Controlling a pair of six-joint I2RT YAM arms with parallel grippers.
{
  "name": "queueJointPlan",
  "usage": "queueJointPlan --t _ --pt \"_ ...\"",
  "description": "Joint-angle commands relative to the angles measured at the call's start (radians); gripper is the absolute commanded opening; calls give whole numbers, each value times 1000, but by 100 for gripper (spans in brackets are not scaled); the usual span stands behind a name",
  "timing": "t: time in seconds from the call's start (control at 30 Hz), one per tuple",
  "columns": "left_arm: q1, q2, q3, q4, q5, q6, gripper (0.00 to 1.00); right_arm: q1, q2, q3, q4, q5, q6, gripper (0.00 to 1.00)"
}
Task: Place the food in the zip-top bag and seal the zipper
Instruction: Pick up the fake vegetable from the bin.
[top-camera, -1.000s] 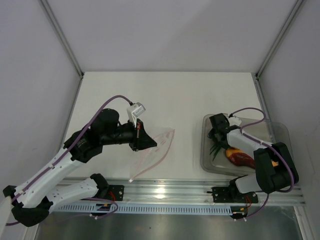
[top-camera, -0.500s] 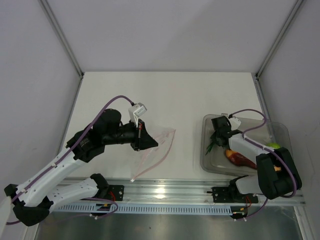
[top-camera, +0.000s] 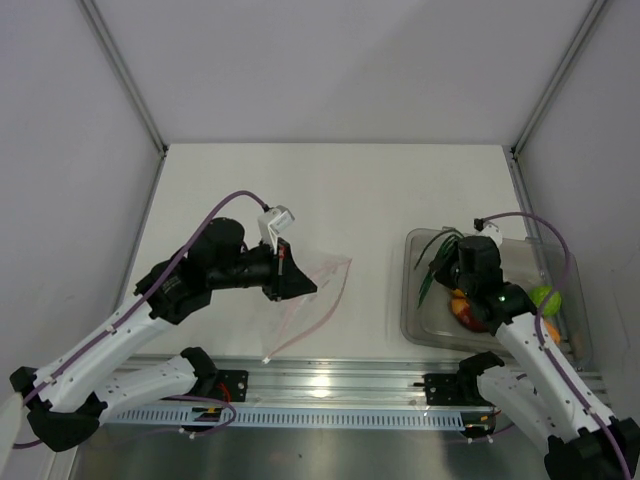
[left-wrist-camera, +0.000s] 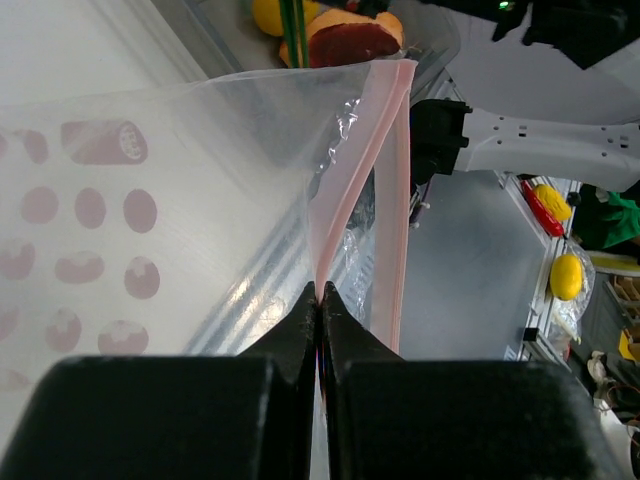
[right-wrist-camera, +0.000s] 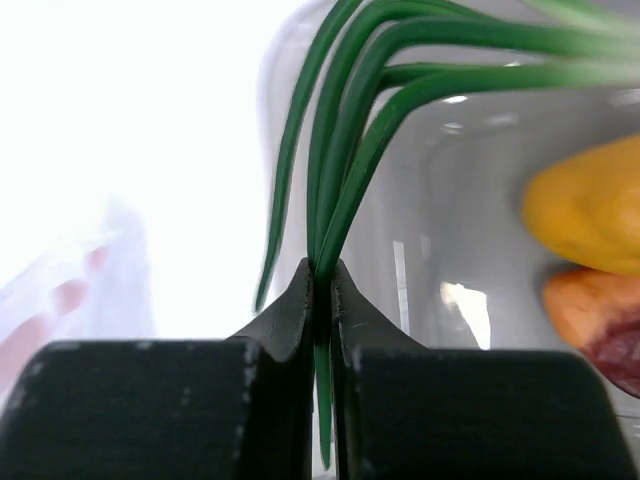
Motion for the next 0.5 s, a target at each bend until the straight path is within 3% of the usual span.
queueJointPlan --t 0.0,0.23,0.47 --pt "-3 6 -4 43 -10 -15 0 -3 -58 89 -64 -149 -95 0" --pt "-5 6 1 48 -12 -19 1 -3 -124 182 -81 -482 -83 0" --pt "-3 17 4 43 -19 -15 1 0 -183 239 29 -873 11 0"
